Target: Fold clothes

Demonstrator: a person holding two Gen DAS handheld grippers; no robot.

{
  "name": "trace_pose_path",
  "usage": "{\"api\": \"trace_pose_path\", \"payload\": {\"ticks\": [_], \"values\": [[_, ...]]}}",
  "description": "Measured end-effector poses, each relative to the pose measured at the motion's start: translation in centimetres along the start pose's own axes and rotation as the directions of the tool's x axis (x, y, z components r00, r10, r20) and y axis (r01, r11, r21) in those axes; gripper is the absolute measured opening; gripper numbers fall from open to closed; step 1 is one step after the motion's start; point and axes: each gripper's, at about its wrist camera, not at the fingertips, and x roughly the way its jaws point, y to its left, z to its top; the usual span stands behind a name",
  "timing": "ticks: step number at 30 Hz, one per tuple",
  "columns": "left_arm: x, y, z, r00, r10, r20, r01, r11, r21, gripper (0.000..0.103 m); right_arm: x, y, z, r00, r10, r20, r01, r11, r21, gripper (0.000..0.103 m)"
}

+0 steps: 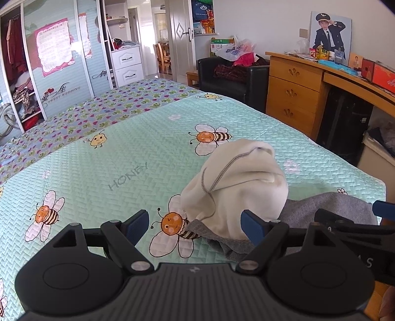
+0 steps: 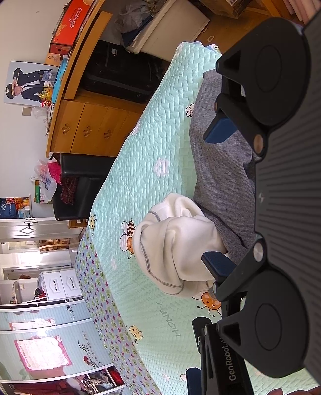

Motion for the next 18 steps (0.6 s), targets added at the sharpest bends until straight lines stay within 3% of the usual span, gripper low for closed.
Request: {"api": "trace_pose_path", "payload": {"ticks": [11, 18], "values": [[1.8, -0.3, -0.3, 1.0, -0.011, -0.027, 0.011, 1.0, 0.002, 0.086, 1.5, -0.6, -0.9, 1.0, -0.002, -0.029, 0.002, 1.0, 0.006, 0.095], [6.1, -2.5, -0.4, 0.996, -0.031, -0.084, 0.034, 0.999, 0.04, 0.087, 6.3, -2.7, -3.6, 0.992, -0.021, -0.126, 0.026, 0.999, 0.036, 0.095]]}}
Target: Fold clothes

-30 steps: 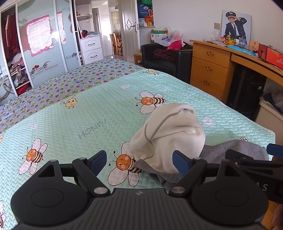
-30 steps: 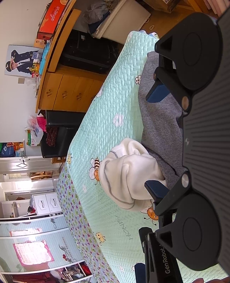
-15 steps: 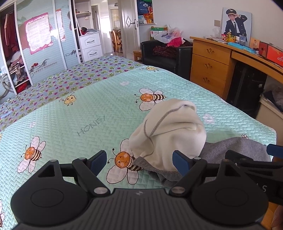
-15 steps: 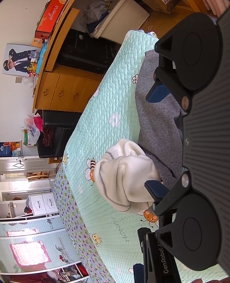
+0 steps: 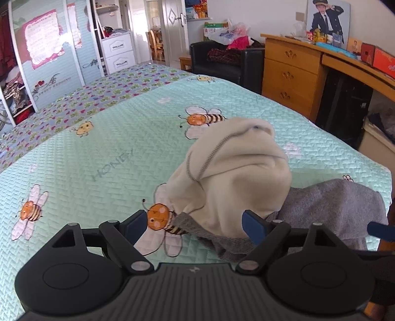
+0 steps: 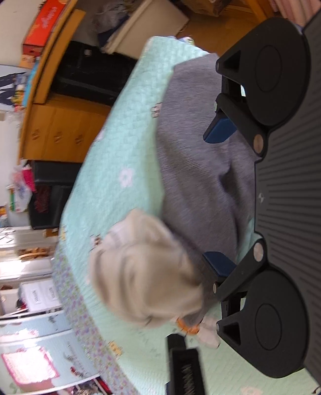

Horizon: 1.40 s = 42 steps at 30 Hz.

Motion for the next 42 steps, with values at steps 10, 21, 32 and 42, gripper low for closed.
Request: {"api": "trace_pose_path", "payload": {"ticks": [10, 21, 32, 42], "values": [[10.4, -4.6, -0.1, 0.99, -0.009, -0.139, 0.022, 0.996, 0.09, 0.097, 8.8, -3.5, -1.6, 0.99, 0.031, -0.136, -0.022, 0.998, 0.066, 0.1], [9.4, -3.7, -0.6, 0.985, -0.16, -0.067, 0.165, 0.984, 0.071, 0.047, 6.8, -2.9, -1.2, 0.999, 0.049, -0.004, -0.049, 0.998, 0.045, 0.027], [3.5, -3.7, -3.5, 0.969, -0.244, 0.026, 0.238, 0.961, 0.141, 0.034, 1.4, -5.4, -4.3, 0.98, 0.155, 0.123, -0.163, 0.985, 0.058, 0.008], [-2.0, -1.9, -7.6, 0.956, -0.295, 0.0, 0.293, 0.949, 0.116, 0.038, -3.1, -6.7, -6.8, 0.971, 0.182, 0.153, -0.186, 0.982, 0.013, 0.025]]}}
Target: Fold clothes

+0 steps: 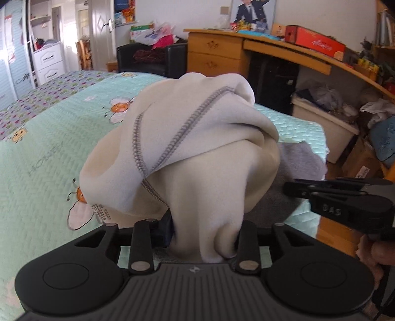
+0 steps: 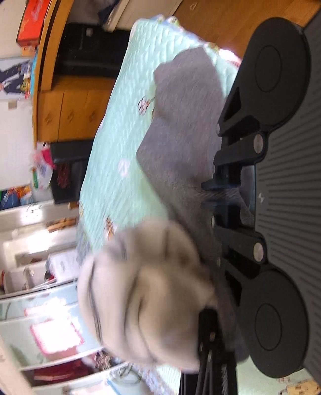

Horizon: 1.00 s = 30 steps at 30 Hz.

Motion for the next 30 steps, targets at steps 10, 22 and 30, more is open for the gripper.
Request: {"api": "trace_pose_path", "payload": {"ticks": [10, 22, 30], "values": [[0.5, 1.3, 1.6, 0.997, 0.078, -0.026, -0.078, 0.997, -0.027, 0.079, 4.5, 0.4, 2.8, 0.996, -0.034, -0.08, 0.035, 0.999, 0.012, 0.086], [2.4, 1.9, -0.8, 0.999, 0.01, -0.043, -0.014, 0.994, -0.108, 0.04, 4.8, 2.2, 1.5, 0.994, -0.006, -0.109, 0.007, 1.0, 0.006, 0.016], [-12.0, 5.7, -3.3, 0.982, 0.134, 0.136, -0.107, 0.976, -0.189, 0.036, -2.9, 9.7, 3.7, 0.958, 0.285, -0.028, -0.286, 0.958, -0.034, 0.015]]}}
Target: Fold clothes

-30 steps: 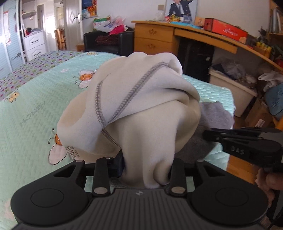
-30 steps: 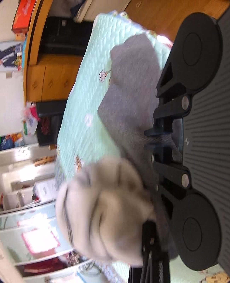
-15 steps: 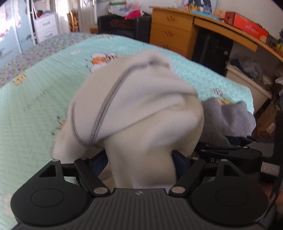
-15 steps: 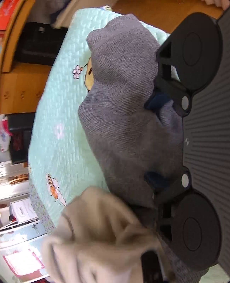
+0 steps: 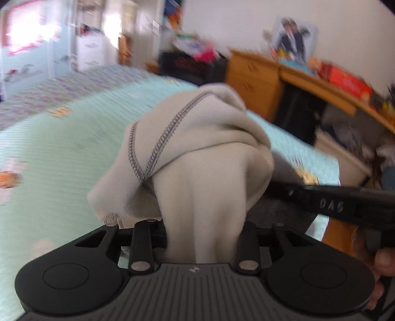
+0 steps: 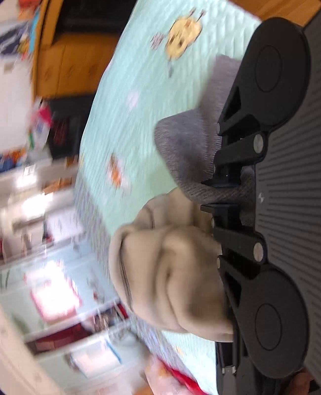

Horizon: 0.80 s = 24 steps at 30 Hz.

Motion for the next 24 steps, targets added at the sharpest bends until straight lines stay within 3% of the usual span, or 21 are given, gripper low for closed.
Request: {"api": "trace_pose_path", "payload": {"ticks": [4, 6, 9, 11, 12, 13, 14, 16, 18, 19, 21, 24], "values": [[-8.4, 3.6, -0.4, 0.979, 0.159, 0.125, -0.158, 0.987, -0.023, 0.036, -1.5, 7.0, 0.9, 0.985, 0.172, 0.029, -0.169, 0.982, -0.089, 0.015], [-12.1, 5.2, -0.6, 0.954, 0.242, 0.176, -0.239, 0.97, -0.036, 0.036, -2.2, 10.9, 1.4, 0.966, 0.257, 0.041, -0.249, 0.959, -0.139, 0.015], [-17.5, 7.4, -1.0, 0.899, 0.361, 0.249, -0.357, 0.932, -0.061, 0.037, -3.1, 16.8, 2.1, 0.925, 0.375, 0.064, -0.355, 0.912, -0.205, 0.015], [-19.3, 9.0, -1.7, 0.866, 0.428, 0.257, -0.422, 0.903, -0.082, 0.041, -2.5, 20.2, 1.9, 0.906, 0.421, 0.051, -0.399, 0.887, -0.234, 0.015], [-19.1, 9.6, -2.5, 0.857, 0.457, 0.236, -0.45, 0.889, -0.088, 0.049, -1.9, 21.8, 1.6, 0.899, 0.435, 0.036, -0.415, 0.877, -0.243, 0.016], [-18.7, 10.3, -3.4, 0.849, 0.485, 0.209, -0.476, 0.874, -0.092, 0.054, -1.3, 23.4, 1.2, 0.895, 0.446, 0.02, -0.426, 0.868, -0.255, 0.02], [-18.0, 11.0, -4.6, 0.84, 0.513, 0.178, -0.505, 0.858, -0.093, 0.06, -0.1, 24.9, 0.1, 0.904, 0.426, -0.01, -0.412, 0.867, -0.279, 0.032], [-16.3, 12.7, -8.5, 0.836, 0.546, 0.055, -0.537, 0.835, -0.121, 0.061, 2.8, 27.2, -3.0, 0.941, 0.322, -0.104, -0.338, 0.881, -0.33, 0.049], [-15.5, 14.4, -12.9, 0.834, 0.548, -0.06, -0.55, 0.817, -0.172, 0.057, 4.8, 27.4, -6.3, 0.95, 0.203, -0.237, -0.275, 0.902, -0.334, 0.048], [-15.7, 14.6, -14.7, 0.846, 0.528, -0.076, -0.531, 0.82, -0.216, 0.056, 5.6, 27.4, -7.9, 0.943, 0.155, -0.295, -0.253, 0.908, -0.333, 0.048], [-16.5, 14.2, -17.1, 0.868, 0.491, -0.076, -0.492, 0.825, -0.279, 0.057, 4.5, 26.6, -9.9, 0.92, 0.207, -0.333, -0.304, 0.913, -0.272, 0.048], [-17.5, 13.6, -18.3, 0.874, 0.484, -0.042, -0.472, 0.824, -0.314, 0.06, 2.3, 27.1, -11.0, 0.903, 0.27, -0.334, -0.363, 0.895, -0.259, 0.049]]}}
